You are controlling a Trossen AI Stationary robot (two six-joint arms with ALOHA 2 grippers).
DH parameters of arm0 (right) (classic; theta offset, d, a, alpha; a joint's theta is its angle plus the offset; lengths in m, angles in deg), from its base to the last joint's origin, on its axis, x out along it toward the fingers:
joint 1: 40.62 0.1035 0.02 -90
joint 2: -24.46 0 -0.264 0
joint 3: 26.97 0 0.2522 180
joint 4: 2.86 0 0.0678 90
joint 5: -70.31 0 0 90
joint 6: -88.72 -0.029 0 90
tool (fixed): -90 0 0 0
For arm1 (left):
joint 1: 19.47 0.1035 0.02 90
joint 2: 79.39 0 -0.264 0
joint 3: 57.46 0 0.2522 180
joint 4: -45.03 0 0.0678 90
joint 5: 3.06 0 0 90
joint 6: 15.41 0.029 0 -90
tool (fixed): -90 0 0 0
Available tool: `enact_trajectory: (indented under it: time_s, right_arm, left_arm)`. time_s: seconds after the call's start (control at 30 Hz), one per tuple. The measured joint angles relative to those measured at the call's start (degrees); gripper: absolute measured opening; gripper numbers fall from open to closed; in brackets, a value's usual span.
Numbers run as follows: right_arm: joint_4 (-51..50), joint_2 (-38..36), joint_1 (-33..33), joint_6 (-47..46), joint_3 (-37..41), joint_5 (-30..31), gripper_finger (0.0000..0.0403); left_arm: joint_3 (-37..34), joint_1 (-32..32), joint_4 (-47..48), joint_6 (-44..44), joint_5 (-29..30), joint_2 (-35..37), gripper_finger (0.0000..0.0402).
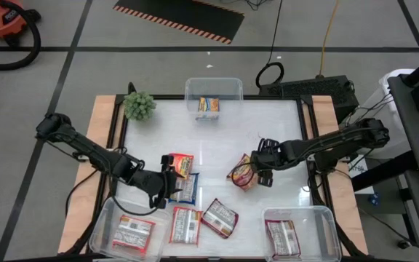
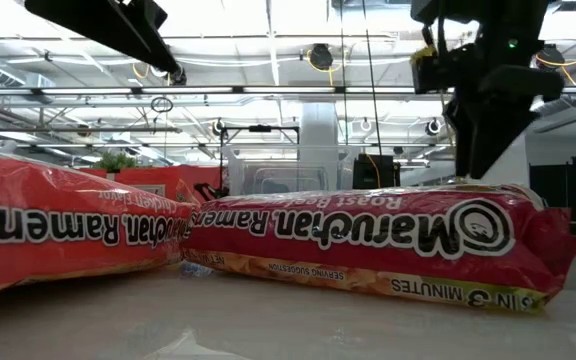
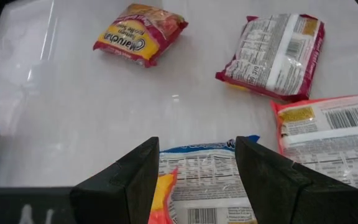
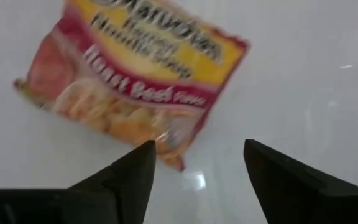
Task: Sort Maruchan noodles
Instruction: Put the top red noodle pack into the right transparent bin
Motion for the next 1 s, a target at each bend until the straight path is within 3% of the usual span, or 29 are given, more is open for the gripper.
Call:
enact_trajectory:
  time_s: [0.37, 0.83, 1.0]
  right_arm:
    - [5.8, 0.0, 0.0, 1.2, 7.4, -5.1, 0.0238]
    - [20.2, -0.2, 0.0, 3.6, 17.6, -5.3, 0.0236]
    - [22.6, -0.3, 0.0, 4.0, 19.8, -5.3, 0.0211]
  left_arm:
    - [0.0, 3.3, -1.6, 3.9, 0.0, 0.0, 0.0216]
    - [0.0, 7.5, -4.1, 6.7, 1.0, 0.0, 0.0216]
    - [0.0, 7.7, -4.4, 6.5, 1.5, 0.0, 0.0216]
